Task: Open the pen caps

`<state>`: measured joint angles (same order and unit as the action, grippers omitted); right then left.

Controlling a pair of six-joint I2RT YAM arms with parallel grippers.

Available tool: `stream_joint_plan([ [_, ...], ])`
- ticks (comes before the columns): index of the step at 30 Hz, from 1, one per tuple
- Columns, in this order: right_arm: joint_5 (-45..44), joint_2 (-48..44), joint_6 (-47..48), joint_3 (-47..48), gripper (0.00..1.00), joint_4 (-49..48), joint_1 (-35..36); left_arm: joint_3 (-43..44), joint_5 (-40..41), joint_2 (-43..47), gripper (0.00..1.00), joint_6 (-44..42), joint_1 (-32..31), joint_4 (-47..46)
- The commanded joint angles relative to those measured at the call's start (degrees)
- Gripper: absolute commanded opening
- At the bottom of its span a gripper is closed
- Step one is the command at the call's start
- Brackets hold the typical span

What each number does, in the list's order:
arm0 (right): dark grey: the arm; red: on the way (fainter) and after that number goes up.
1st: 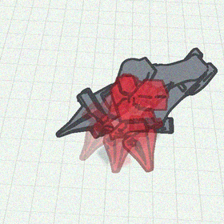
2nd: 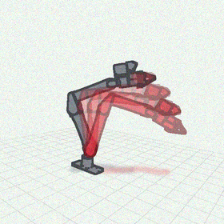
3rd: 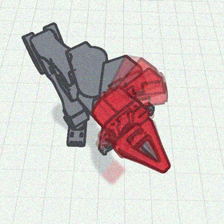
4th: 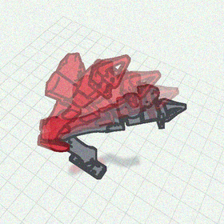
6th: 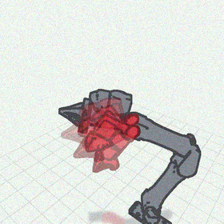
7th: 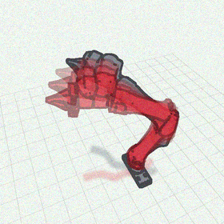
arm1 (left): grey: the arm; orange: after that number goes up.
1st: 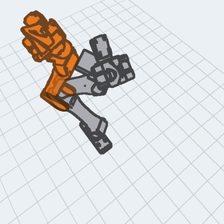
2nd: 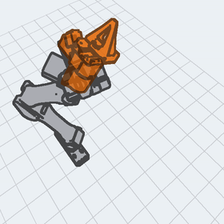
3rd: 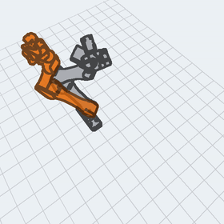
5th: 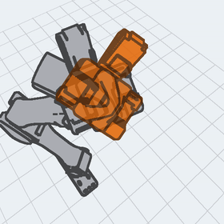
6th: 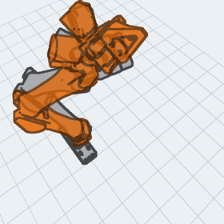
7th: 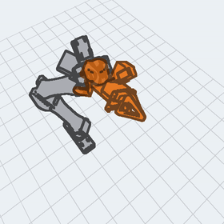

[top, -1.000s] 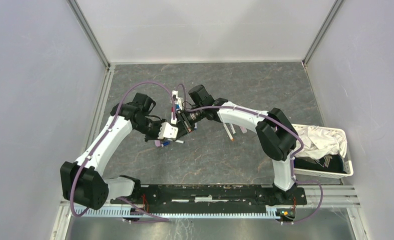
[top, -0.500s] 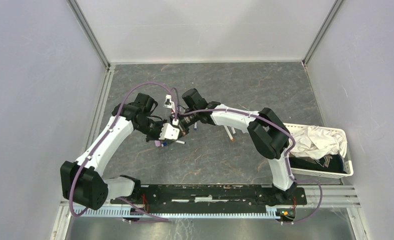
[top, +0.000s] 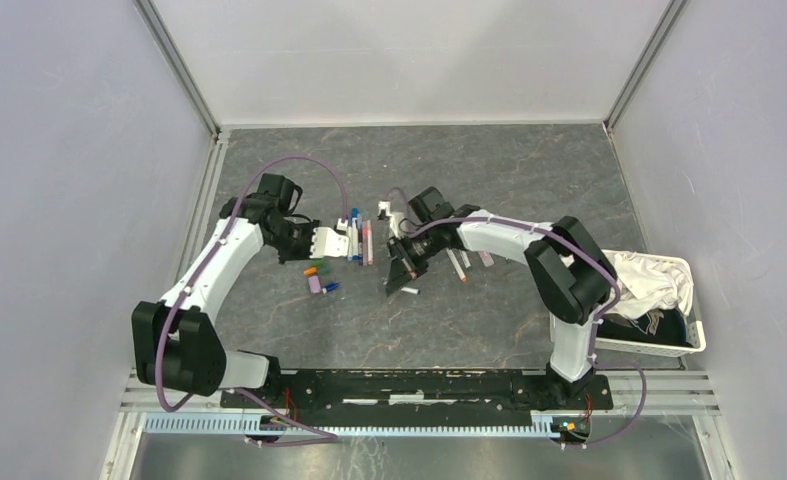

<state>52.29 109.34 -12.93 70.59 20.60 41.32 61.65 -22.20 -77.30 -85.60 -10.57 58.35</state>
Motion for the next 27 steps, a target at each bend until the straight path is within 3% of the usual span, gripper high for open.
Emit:
stream_joint_plan([
  [1,-15.2,-6.5,2.9,-0.7,0.0,2.6,-6.0,-0.9,-7.0,-0.9,0.02,5.9,-0.3,-6.2],
  [5,-37.1,-11.8,-0.1,-5.0,0.0,0.9,-13.1,-4.6,-9.4,-4.3,0.03,14.9,-2.0,-12.8],
  [10,-48.4,-14.6,-1.0,-9.9,0.0,-4.6,-17.0,-6.9,-6.5,-11.0,0.03,20.1,-3.1,-18.8],
  [15,-51.9,-11.5,-1.0,-10.3,0.0,-6.6,-17.5,-7.0,-3.2,-16.7,0.04,23.5,-3.1,-21.9],
  [19,-53.7,-9.3,-0.9,-9.7,0.0,-7.4,-17.6,-6.8,-2.5,-18.6,0.12,24.5,-3.2,-22.2],
  [25,-53.9,-7.1,-0.3,-9.4,0.22,-8.8,-17.6,-6.7,-2.5,-17.6,0.31,24.1,-3.2,-20.4],
  [27,-53.9,-6.6,0.0,-9.2,0.24,-8.9,-17.6,-6.1,-2.9,-17.0,0.39,23.7,-3.2,-18.9],
])
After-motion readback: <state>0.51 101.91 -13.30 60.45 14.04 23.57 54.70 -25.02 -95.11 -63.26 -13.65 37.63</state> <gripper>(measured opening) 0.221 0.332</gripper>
